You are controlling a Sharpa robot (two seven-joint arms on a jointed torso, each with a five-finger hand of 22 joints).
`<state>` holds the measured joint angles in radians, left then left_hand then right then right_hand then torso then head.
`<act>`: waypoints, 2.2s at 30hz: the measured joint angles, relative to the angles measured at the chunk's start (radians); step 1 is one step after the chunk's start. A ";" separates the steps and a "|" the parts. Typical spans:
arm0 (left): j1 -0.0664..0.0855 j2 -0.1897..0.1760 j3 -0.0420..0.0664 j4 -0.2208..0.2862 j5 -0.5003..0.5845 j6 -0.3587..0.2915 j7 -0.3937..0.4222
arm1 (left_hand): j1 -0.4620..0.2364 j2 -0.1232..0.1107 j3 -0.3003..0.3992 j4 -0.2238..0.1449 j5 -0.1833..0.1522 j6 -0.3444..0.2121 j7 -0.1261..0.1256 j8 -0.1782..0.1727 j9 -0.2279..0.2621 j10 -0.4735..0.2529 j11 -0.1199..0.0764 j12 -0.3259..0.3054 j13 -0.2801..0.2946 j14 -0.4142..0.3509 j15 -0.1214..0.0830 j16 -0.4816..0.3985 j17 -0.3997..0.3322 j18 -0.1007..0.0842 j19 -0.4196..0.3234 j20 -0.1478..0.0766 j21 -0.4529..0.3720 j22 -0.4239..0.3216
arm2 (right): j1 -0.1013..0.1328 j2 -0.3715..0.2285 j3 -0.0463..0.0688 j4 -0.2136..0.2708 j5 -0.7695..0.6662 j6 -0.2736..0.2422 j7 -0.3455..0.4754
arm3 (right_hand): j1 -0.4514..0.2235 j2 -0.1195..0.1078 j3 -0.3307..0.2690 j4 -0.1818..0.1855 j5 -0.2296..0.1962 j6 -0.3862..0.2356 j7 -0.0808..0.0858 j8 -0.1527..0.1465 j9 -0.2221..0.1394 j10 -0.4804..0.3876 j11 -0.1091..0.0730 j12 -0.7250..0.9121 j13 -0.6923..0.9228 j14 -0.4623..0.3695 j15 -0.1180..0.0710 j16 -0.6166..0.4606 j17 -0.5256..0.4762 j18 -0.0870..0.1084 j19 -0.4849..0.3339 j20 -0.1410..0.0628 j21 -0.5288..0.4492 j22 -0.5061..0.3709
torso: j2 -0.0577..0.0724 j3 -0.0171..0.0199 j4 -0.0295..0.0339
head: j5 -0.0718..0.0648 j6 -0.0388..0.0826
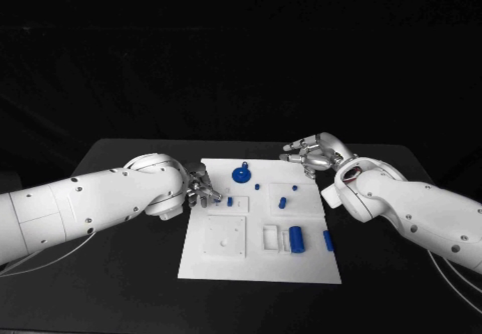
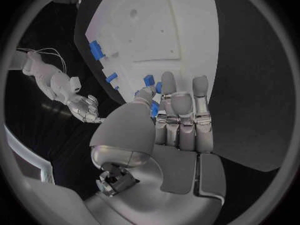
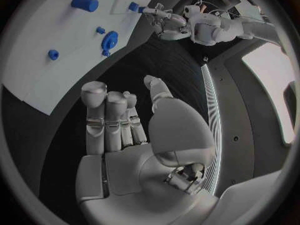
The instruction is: Assemble the parts on the task board
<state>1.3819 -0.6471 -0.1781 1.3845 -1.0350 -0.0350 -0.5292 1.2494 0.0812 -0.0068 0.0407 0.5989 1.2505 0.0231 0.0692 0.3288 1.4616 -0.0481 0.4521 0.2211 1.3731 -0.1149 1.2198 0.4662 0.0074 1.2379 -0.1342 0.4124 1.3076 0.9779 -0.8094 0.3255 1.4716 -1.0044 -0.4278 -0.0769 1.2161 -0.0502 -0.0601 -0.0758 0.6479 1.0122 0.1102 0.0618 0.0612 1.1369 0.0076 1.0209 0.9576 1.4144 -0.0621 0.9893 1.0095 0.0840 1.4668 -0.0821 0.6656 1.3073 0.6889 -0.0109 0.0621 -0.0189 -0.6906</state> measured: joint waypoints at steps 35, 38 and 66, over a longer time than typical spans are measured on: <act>0.089 0.142 0.015 -0.286 0.096 0.470 0.077 | 0.026 0.015 -0.011 -0.016 -0.031 -0.018 0.004 -0.002 0.143 0.000 0.000 -0.015 0.017 -0.031 0.004 0.027 -0.002 0.000 -0.043 0.004 0.031 0.000 | 0.000 0.015 0.000 -0.005 0.000 0.001 0.000 | 0.000 0.000 0.000 0.000 0.007 0.000 0.000 0.000 0.000 0.000 0.000 0.000 0.000 0.000 0.000 0.000 0.000 0.000 0.000 0.000 0.000 0.000 | 0.001 0.0000 -0.0016 | 0.010 -0.012; 0.090 0.158 0.015 -0.307 0.097 0.497 0.080 | 0.026 0.015 -0.014 -0.019 -0.031 -0.018 0.004 -0.003 0.148 0.000 0.000 -0.015 0.019 -0.031 0.004 0.027 -0.002 0.000 -0.043 0.004 0.033 0.000 | 0.000 0.016 0.000 -0.005 0.000 0.001 0.000 | 0.000 0.000 0.000 0.000 0.007 0.000 0.000 0.000 0.000 0.000 0.000 0.000 0.000 0.000 0.000 0.000 0.000 0.000 0.000 0.000 0.000 0.000 | 0.000 0.0005 -0.0012 | 0.009 -0.014; 0.082 0.173 -0.029 -0.275 0.053 0.392 0.056 | 0.010 -0.001 -0.001 -0.007 -0.008 -0.016 0.002 -0.008 0.162 0.000 0.000 -0.001 0.026 -0.022 -0.003 0.026 -0.007 0.000 -0.039 0.000 0.046 0.000 | 0.000 0.020 0.000 -0.006 0.000 0.001 0.000 | 0.000 0.000 0.000 0.000 0.007 0.000 0.000 0.000 0.000 0.000 0.000 0.000 0.000 0.000 0.000 0.000 0.000 0.000 0.000 0.000 0.000 0.000 | -0.001 -0.0014 0.0006 | 0.004 -0.019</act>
<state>1.4644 -0.4737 -0.2067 1.1091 -0.9823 0.3571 -0.4732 1.2592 0.0806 -0.0082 0.0340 0.5913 1.2342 0.0248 0.0608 0.4904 1.4616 -0.0480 0.4515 0.2466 1.3509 -0.1176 1.2462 0.4592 0.0073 1.1988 -0.1344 0.4586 1.3080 0.9775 -0.7898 0.3255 1.4661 -1.0041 -0.4270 -0.0772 1.2162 -0.0502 -0.0601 -0.0758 0.6545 1.0122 0.1102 0.0618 0.0612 1.1370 0.0077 1.0209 0.9576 1.4144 -0.0621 0.9893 1.0096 0.0840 1.4668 -0.0820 0.6656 1.3073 0.6882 -0.0124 0.0627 -0.0151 -0.7098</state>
